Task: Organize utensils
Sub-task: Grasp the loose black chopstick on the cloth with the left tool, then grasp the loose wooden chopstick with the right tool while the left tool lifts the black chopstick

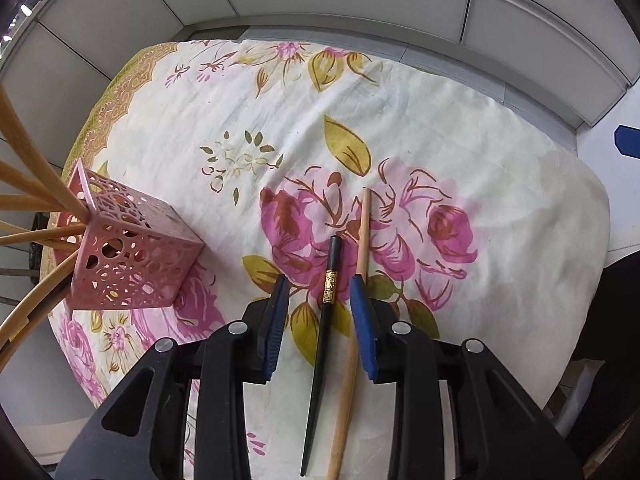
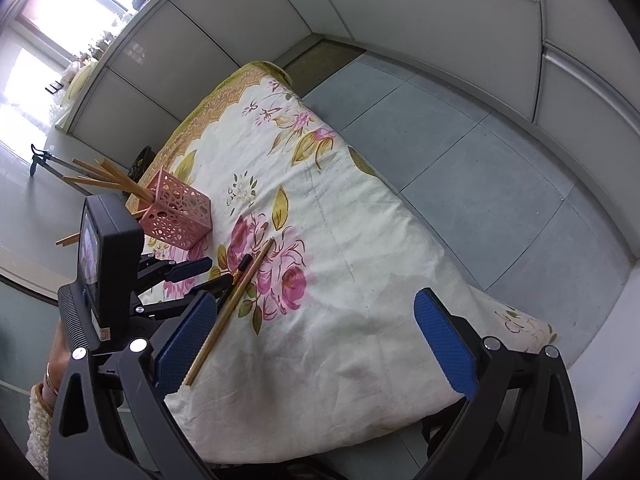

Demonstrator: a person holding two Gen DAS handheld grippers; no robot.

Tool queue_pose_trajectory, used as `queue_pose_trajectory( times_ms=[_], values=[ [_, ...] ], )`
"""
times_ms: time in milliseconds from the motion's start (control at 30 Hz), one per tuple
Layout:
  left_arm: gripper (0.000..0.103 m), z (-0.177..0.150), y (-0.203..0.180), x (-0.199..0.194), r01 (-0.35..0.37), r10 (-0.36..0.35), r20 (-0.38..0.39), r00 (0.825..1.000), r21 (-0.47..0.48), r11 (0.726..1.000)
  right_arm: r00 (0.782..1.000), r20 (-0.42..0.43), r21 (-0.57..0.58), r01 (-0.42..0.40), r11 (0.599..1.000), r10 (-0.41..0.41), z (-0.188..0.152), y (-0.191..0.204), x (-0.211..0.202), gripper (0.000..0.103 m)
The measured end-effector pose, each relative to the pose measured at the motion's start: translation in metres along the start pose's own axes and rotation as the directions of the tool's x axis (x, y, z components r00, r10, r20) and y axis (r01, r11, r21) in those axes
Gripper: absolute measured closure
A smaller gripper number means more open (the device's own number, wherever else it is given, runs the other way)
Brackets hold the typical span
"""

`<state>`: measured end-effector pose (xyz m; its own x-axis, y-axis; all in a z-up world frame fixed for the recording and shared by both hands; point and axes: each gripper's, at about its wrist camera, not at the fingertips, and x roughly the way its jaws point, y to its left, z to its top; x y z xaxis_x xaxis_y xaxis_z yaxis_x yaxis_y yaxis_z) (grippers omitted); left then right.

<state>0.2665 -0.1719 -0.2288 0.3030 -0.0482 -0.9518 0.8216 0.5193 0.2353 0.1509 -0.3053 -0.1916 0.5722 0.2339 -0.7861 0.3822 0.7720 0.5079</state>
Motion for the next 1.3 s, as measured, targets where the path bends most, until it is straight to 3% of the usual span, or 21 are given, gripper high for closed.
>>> queue_pose_trajectory(
  times_ms=[233,367,400,433,500,600,667,767,900,967,1133,1233,1300],
  values=[
    [0.072,0.007,0.001,0.022,0.015,-0.015,-0.042,0.999,0.004,1.0,0.996,0.084,-0.011,0.002,1.0,-0.001,0.002,0.003,-0.012,0.007],
    [0.08,0.01,0.007,0.025,0.071,-0.07,-0.054,0.996,-0.001,0.998,0.988,0.142,0.001,-0.058,0.998,0.057,0.005,0.005,-0.021,0.007],
    [0.083,0.012,0.01,0.027,0.089,-0.09,-0.061,0.994,-0.012,0.996,0.987,0.139,0.008,-0.078,0.997,0.076,0.007,0.005,-0.021,0.007],
    [0.095,0.012,0.012,0.028,0.129,-0.131,-0.068,0.989,-0.037,0.991,0.987,0.133,0.015,-0.091,0.996,0.088,0.01,0.005,-0.02,0.007],
    [0.096,0.009,0.012,0.027,0.15,-0.155,-0.069,0.986,-0.062,0.987,0.987,0.119,0.012,-0.114,0.993,0.112,0.012,0.005,-0.018,0.01],
    [0.097,-0.008,0.01,0.021,0.206,-0.215,-0.05,0.975,-0.145,0.968,0.996,0.068,-0.093,-0.055,0.994,0.061,0.013,0.019,-0.009,0.013],
    [0.097,-0.027,0.003,0.013,0.216,-0.222,-0.012,0.975,-0.184,0.959,0.998,0.054,-0.165,-0.008,0.986,0.017,0.008,0.032,-0.004,0.012],
    [0.097,-0.057,-0.002,-0.013,0.22,-0.203,0.092,0.975,-0.257,0.941,0.999,-0.042,-0.224,-0.001,0.975,-0.009,0.003,0.049,0.019,0.007],
    [0.097,-0.1,0.007,-0.059,0.256,-0.181,0.238,0.954,-0.34,0.905,0.98,-0.139,-0.238,0.109,0.965,-0.145,-0.005,0.062,0.061,0.014],
    [0.097,-0.118,0.014,-0.082,0.242,-0.136,0.292,0.947,-0.363,0.9,0.972,-0.154,-0.222,0.143,0.965,-0.179,-0.001,0.067,0.077,0.015],
    [0.097,-0.159,0.035,-0.127,0.268,-0.08,0.412,0.908,-0.422,0.866,0.957,-0.257,-0.029,0.135,0.99,-0.138,0.014,0.069,0.113,0.021],
    [0.097,-0.17,0.043,-0.145,0.292,-0.063,0.469,0.881,-0.435,0.852,0.939,-0.266,-0.008,0.225,0.974,-0.219,0.018,0.081,0.127,0.022],
    [0.097,-0.174,0.045,-0.151,0.306,-0.064,0.492,0.868,-0.43,0.85,0.914,-0.268,-0.02,0.31,0.951,-0.303,0.02,0.086,0.137,0.026]
  ],
)
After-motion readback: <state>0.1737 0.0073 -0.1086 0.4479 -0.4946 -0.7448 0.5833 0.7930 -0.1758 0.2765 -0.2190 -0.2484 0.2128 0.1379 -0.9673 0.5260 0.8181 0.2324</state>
